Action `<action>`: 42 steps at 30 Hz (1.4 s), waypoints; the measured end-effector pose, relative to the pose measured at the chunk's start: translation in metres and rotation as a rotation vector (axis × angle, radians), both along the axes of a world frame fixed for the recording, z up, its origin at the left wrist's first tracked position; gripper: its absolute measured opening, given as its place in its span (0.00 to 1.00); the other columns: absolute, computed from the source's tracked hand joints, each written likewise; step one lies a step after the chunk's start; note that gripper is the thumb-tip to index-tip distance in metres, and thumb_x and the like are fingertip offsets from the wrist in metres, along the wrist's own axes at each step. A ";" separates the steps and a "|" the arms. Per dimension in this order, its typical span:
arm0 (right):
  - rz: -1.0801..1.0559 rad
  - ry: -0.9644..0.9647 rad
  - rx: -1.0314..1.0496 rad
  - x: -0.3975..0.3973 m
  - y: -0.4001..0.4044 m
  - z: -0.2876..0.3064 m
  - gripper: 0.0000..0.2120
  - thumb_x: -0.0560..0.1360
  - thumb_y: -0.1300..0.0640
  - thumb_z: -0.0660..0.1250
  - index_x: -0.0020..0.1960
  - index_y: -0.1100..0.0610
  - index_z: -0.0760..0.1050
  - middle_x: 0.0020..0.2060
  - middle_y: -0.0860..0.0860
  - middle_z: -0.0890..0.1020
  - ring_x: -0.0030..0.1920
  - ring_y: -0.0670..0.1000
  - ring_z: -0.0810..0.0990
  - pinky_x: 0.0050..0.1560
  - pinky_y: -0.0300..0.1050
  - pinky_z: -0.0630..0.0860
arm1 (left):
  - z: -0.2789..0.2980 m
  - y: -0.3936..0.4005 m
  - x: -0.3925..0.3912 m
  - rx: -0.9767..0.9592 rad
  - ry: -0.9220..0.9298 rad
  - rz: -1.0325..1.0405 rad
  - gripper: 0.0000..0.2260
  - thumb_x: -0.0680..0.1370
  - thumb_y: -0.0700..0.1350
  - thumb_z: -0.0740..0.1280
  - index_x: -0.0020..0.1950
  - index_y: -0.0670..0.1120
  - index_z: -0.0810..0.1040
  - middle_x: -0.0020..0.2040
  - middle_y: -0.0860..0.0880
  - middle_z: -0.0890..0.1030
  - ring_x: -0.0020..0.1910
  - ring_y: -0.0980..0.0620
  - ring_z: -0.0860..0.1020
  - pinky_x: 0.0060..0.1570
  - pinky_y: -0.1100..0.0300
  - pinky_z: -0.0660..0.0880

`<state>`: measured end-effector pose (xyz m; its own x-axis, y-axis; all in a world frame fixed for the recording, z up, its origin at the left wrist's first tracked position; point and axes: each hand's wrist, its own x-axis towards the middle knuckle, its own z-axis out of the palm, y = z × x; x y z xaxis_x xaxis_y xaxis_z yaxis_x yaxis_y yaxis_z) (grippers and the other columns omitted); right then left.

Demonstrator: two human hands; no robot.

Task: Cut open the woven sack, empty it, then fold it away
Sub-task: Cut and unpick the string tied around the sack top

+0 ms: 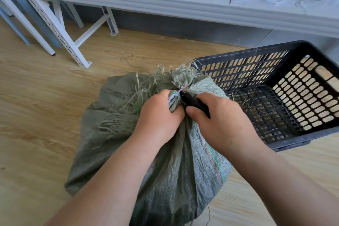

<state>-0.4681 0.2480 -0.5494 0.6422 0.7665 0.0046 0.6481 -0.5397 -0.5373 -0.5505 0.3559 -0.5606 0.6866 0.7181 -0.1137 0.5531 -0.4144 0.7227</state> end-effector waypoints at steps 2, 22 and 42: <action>0.009 -0.002 0.031 0.000 0.002 -0.003 0.11 0.77 0.46 0.63 0.41 0.52 0.69 0.30 0.46 0.71 0.33 0.52 0.70 0.26 0.42 0.60 | -0.001 0.000 -0.001 -0.044 -0.025 0.010 0.06 0.74 0.44 0.67 0.50 0.45 0.76 0.43 0.47 0.81 0.43 0.46 0.79 0.42 0.50 0.75; 0.010 0.072 0.040 0.053 -0.016 0.041 0.11 0.67 0.45 0.74 0.39 0.49 0.76 0.28 0.47 0.79 0.26 0.44 0.77 0.32 0.42 0.75 | 0.012 0.026 -0.011 0.040 -0.043 0.035 0.26 0.72 0.52 0.73 0.67 0.58 0.65 0.58 0.61 0.70 0.60 0.58 0.71 0.63 0.54 0.67; -0.020 0.441 0.616 0.000 0.066 0.040 0.09 0.69 0.53 0.76 0.36 0.51 0.76 0.24 0.45 0.74 0.27 0.47 0.70 0.30 0.46 0.71 | 0.071 0.040 -0.025 -0.029 -0.693 0.062 0.05 0.78 0.41 0.67 0.44 0.50 0.76 0.43 0.52 0.85 0.44 0.56 0.84 0.47 0.54 0.80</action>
